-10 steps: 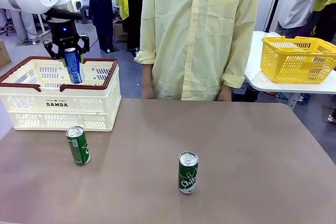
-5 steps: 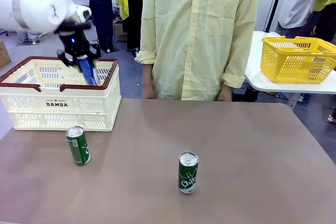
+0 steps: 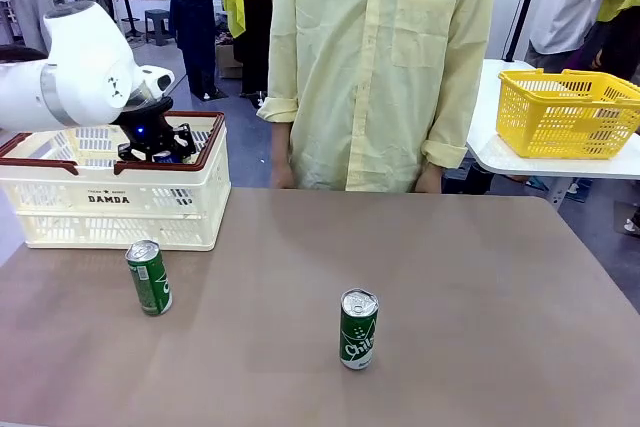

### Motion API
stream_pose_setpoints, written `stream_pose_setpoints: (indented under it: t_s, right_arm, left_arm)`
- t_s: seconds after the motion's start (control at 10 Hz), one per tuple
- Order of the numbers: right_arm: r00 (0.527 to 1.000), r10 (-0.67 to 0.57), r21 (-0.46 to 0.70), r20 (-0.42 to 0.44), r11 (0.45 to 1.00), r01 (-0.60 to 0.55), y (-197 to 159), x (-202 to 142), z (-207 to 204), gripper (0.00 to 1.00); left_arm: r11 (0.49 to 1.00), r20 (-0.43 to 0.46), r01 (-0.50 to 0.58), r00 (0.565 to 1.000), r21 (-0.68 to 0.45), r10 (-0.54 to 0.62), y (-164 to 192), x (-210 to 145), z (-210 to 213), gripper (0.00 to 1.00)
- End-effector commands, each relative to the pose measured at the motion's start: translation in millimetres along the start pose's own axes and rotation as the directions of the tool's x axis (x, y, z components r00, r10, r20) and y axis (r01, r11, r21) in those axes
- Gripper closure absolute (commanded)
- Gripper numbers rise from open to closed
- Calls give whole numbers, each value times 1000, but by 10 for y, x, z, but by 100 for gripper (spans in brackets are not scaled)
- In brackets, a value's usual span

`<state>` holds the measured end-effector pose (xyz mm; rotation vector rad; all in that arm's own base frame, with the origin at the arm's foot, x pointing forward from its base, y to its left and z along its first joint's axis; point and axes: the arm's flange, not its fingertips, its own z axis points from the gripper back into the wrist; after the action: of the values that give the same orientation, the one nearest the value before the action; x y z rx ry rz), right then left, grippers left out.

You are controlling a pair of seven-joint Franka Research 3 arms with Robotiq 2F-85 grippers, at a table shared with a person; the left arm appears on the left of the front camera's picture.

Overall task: Place the drinks into the Shopping basket.
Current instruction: Pick up one drink and place it into the Shopping basket.

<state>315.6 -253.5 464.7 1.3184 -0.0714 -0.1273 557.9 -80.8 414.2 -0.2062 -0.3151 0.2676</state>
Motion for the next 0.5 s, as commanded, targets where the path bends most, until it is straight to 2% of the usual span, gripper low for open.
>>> stream_pose_setpoints:
  t_s: [0.0, 0.2, 0.3, 0.4]
  right_arm:
    - [1000, -14, -10, -12, 1000, 14, 52, -20, 11, 0]
    - [1000, -14, -10, -12, 1000, 14, 52, -20, 11, 0]
    - [1000, -14, -10, -12, 1000, 14, 52, -20, 11, 0]
    - [1000, -14, -10, -12, 1000, 14, 52, -20, 11, 0]
  left_arm:
    - [999, 26, -8, 1000, 41, 6, 68, 39, -15, 100]
    - [997, 3, -15, 1000, 74, 15, 130, 49, -119, 97]
    - [995, 10, -27, 1000, 95, 26, 141, 57, -132, 54]
    - [993, 11, -30, 1000, 114, 29, 141, 62, -131, 0]
